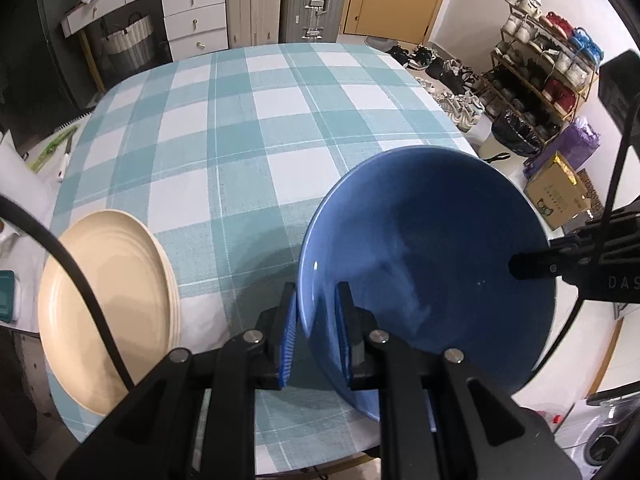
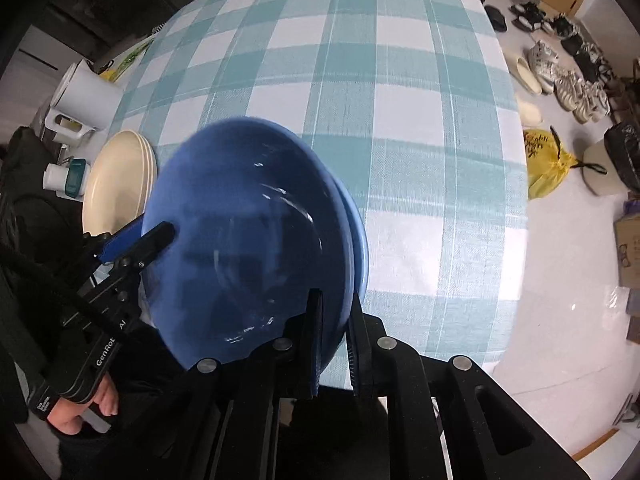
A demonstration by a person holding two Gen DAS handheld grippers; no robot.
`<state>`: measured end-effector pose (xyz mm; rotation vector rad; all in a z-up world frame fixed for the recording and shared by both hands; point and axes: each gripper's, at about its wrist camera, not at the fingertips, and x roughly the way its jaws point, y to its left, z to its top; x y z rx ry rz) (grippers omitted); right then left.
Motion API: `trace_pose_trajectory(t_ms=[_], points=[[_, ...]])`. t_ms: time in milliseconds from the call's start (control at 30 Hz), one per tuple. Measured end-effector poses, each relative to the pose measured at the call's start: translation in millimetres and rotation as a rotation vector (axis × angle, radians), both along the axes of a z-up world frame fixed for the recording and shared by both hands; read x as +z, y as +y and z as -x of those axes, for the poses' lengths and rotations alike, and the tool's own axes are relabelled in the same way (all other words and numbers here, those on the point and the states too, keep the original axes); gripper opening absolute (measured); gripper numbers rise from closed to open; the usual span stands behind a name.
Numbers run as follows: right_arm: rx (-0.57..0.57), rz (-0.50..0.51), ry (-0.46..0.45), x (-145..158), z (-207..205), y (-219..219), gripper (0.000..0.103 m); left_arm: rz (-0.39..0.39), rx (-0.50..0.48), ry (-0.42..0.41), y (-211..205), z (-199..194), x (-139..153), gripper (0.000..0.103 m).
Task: Organize plates and bowls
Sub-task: 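Lower the blue bowl onto the stacked bowls with both tools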
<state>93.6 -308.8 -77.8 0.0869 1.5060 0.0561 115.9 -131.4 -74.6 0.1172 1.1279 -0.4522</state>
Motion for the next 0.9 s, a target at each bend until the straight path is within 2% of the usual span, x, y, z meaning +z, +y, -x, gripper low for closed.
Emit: trace_pose_trajectory(t_ms=[267, 367, 500, 700, 800, 900], points=[[0.001, 0.005, -0.042, 3.8, 2.5, 0.6, 0.013, 0.028, -0.004, 0.023, 4.5, -1.1, -1.9, 0.015], [0.048, 0.051, -0.073, 10.3, 2.6, 9.2, 0.013, 0.013, -0.001, 0.019, 3.1, -1.3, -3.3, 0.015], [0.034, 0.062, -0.093, 14.0, 0.9, 5.9, 0.013, 0.019, -0.003, 0.016, 2.5, -0.1, -2.4, 0.015], [0.031, 0.096, -0.188, 17.7, 5.0, 4.1, 0.013, 0.045, -0.001, 0.021, 6.9, 0.4, 0.1, 0.015], [0.025, 0.077, -0.222, 13.5, 7.6, 1.0, 0.014, 0.050, 0.000, 0.018, 8.3, 1.1, 0.5, 0.015], [0.001, 0.009, -0.253, 4.7, 13.0, -8.1, 0.016, 0.045, 0.004, 0.013, 8.4, 1.6, 0.4, 0.015]])
